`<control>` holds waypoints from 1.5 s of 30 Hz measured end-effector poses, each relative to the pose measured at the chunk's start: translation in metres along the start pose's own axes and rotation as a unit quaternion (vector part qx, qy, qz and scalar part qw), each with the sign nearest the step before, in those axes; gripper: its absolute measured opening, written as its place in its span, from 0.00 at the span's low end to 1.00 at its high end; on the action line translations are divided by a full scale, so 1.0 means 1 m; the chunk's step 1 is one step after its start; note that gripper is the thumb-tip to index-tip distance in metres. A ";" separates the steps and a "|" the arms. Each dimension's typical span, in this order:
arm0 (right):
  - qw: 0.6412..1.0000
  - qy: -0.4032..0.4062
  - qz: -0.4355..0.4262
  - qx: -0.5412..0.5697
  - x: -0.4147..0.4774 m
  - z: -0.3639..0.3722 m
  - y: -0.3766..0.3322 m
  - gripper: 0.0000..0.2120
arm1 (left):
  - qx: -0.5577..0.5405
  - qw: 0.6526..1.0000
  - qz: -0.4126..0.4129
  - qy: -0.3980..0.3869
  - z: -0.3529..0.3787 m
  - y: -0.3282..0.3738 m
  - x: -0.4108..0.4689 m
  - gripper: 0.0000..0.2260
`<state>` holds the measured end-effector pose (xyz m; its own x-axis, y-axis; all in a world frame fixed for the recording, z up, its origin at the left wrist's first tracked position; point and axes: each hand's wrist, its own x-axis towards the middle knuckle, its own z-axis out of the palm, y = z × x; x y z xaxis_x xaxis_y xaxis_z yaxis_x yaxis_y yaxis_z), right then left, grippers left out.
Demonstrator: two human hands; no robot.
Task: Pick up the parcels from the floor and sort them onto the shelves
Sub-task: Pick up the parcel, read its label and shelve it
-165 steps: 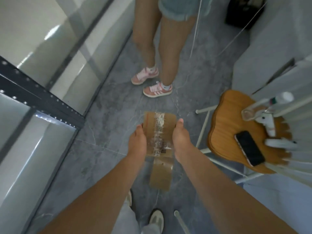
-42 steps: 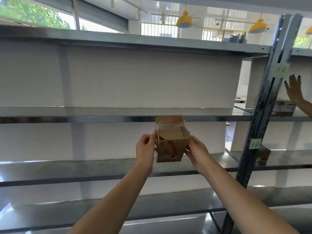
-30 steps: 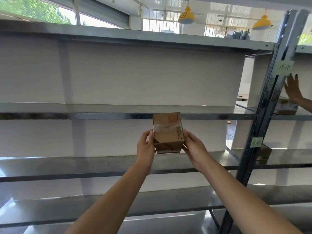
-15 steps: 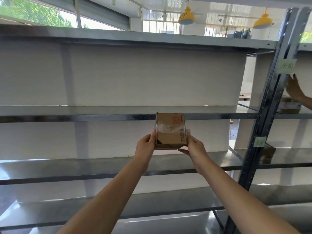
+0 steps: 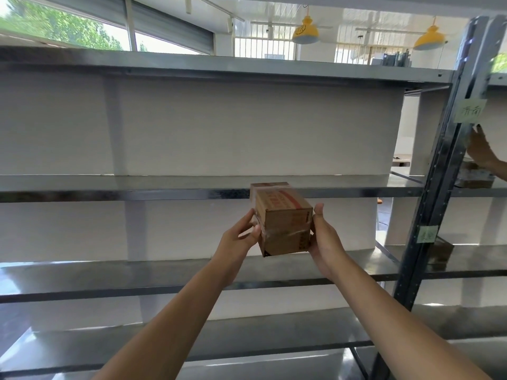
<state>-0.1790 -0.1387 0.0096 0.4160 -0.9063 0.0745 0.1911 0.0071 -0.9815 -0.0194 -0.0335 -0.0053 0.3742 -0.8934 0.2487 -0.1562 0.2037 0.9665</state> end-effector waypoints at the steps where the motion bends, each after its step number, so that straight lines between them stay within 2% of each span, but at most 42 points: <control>1: 1.000 -0.009 0.004 0.003 0.001 -0.001 0.000 0.38 | 0.003 1.000 0.000 0.000 -0.001 -0.001 0.000 0.23; 4: 1.000 -0.023 -0.005 0.001 0.002 -0.003 -0.001 0.36 | 0.000 1.000 0.001 -0.006 -0.004 -0.004 -0.001 0.24; 11: 0.994 -0.054 -0.093 -0.037 -0.006 -0.003 0.001 0.21 | -0.054 0.998 -0.003 -0.016 -0.005 -0.017 0.001 0.27; 16: 0.989 -0.082 -0.116 -0.050 -0.008 -0.002 0.008 0.17 | -0.168 0.985 -0.037 0.022 -0.003 -0.010 -0.002 0.16; 21: 0.989 -0.080 -0.118 -0.027 -0.008 -0.002 0.010 0.13 | -0.176 0.983 -0.028 0.037 -0.002 -0.006 -0.007 0.24; 29: 0.992 -0.054 -0.110 0.007 -0.007 -0.006 0.012 0.13 | -0.192 0.981 -0.012 0.026 -0.002 -0.004 -0.008 0.23; 32: 0.994 -0.054 -0.090 0.007 -0.006 -0.007 0.015 0.14 | -0.181 0.983 -0.001 0.020 -0.001 -0.004 -0.009 0.20; 37: 0.996 -0.046 -0.037 0.064 -0.004 -0.012 0.019 0.29 | -0.151 0.988 0.011 0.015 0.000 -0.007 -0.007 0.15; 41: 0.995 -0.064 -0.025 0.071 -0.007 -0.014 0.018 0.30 | -0.144 0.989 0.008 0.039 0.003 -0.008 -0.006 0.15; 45: 0.995 -0.070 -0.056 0.029 -0.010 -0.013 0.016 0.31 | -0.162 0.984 -0.007 0.068 0.005 -0.011 -0.005 0.16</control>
<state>-0.1914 -0.1353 -0.0095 0.5087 -0.8345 0.2118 0.2935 -0.0632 -0.9539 -0.0242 -0.0330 -0.0175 0.4959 -0.8400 0.2204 0.1409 0.3282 0.9340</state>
